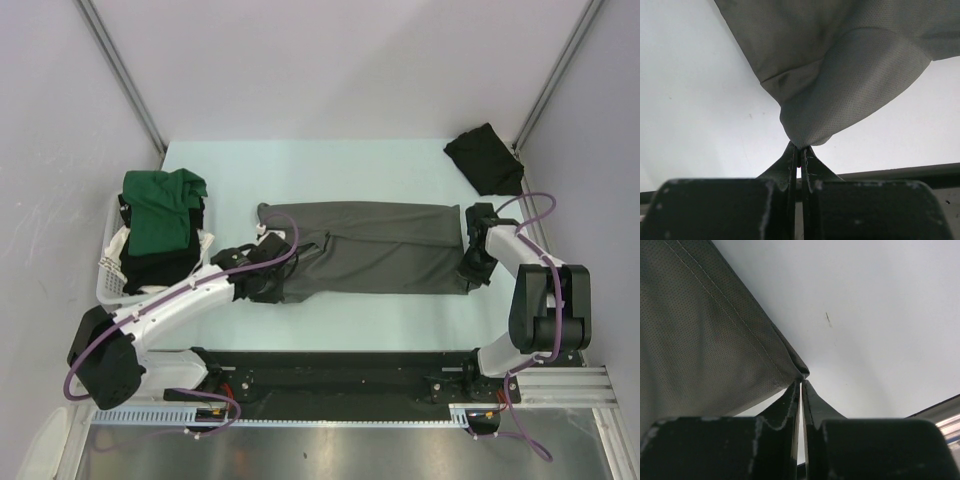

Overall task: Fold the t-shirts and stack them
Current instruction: Grap the side of the flattened tshirt closest away from the robot with both arms

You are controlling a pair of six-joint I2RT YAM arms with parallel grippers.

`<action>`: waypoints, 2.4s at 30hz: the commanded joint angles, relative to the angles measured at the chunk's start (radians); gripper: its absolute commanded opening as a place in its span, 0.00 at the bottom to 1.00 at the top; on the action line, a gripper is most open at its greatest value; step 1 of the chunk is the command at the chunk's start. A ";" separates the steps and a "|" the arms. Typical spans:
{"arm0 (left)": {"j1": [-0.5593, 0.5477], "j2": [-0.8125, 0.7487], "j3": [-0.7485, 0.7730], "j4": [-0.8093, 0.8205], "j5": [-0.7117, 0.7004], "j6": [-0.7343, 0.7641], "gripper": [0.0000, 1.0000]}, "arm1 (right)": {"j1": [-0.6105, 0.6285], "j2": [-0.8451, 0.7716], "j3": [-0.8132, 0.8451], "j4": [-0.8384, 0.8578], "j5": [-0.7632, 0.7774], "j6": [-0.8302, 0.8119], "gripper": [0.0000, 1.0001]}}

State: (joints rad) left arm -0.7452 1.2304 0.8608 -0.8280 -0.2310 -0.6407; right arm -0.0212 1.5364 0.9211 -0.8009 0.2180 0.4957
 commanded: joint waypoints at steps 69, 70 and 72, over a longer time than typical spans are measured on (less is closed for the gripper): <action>0.007 0.058 0.202 -0.076 -0.073 0.050 0.01 | -0.063 0.140 0.119 0.002 -0.154 -0.129 0.47; 0.007 0.060 0.204 -0.072 -0.070 0.052 0.01 | -0.063 0.130 0.117 -0.001 -0.148 -0.128 0.47; 0.007 0.064 0.205 -0.071 -0.068 0.053 0.01 | -0.063 0.125 0.116 -0.014 -0.143 -0.128 0.47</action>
State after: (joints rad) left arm -0.7444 1.2903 1.0191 -0.9188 -0.2852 -0.5858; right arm -0.0792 1.6859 1.0382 -0.7803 0.0700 0.3672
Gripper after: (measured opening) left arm 0.023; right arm 0.469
